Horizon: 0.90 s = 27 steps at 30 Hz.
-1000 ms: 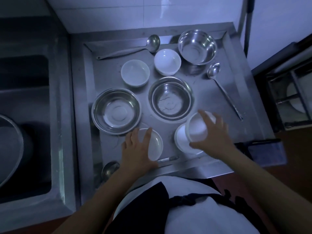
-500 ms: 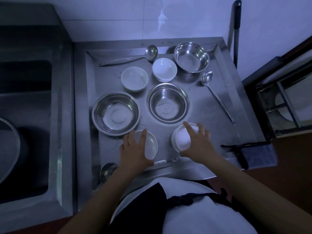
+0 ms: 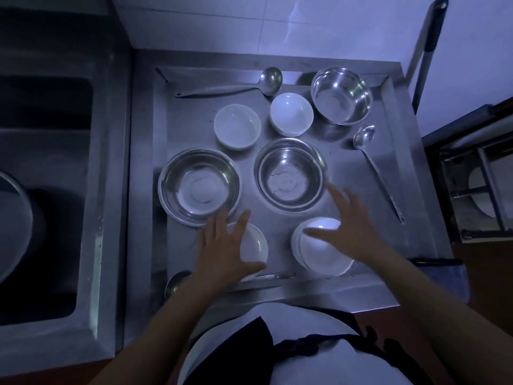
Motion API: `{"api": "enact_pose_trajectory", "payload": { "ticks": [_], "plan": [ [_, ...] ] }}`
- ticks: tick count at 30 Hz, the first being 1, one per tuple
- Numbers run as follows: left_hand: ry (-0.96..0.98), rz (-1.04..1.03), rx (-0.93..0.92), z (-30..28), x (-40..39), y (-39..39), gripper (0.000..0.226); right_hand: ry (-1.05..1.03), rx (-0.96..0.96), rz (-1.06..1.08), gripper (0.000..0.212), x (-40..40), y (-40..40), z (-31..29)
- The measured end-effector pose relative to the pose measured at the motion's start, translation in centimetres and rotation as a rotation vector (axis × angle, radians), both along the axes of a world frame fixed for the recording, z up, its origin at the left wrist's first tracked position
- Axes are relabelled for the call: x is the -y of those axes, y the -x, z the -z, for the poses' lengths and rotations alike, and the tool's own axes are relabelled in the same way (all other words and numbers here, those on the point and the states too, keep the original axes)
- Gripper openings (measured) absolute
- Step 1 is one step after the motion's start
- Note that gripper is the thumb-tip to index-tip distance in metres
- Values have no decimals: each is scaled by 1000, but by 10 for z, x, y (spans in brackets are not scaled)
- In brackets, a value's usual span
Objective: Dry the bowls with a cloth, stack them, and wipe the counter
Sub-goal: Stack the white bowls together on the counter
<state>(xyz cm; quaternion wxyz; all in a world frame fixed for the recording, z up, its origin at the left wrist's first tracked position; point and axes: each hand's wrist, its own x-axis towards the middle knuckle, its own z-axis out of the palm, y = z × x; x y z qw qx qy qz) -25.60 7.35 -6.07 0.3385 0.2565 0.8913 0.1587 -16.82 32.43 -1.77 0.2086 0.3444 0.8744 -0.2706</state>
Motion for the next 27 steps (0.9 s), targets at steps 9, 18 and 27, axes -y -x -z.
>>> {"api": "enact_pose_trajectory", "payload": {
  "ticks": [9,18,27],
  "plan": [
    [-47,-155,-156,-8,-94,164,120,-173,-39,-277,109,-58,148,12],
    [116,-78,-166,41,-150,223,134,-414,154,-729,146,-105,245,43],
    [76,-70,-183,42,-150,229,119,-362,178,-698,140,-117,277,65]
  ]
}}
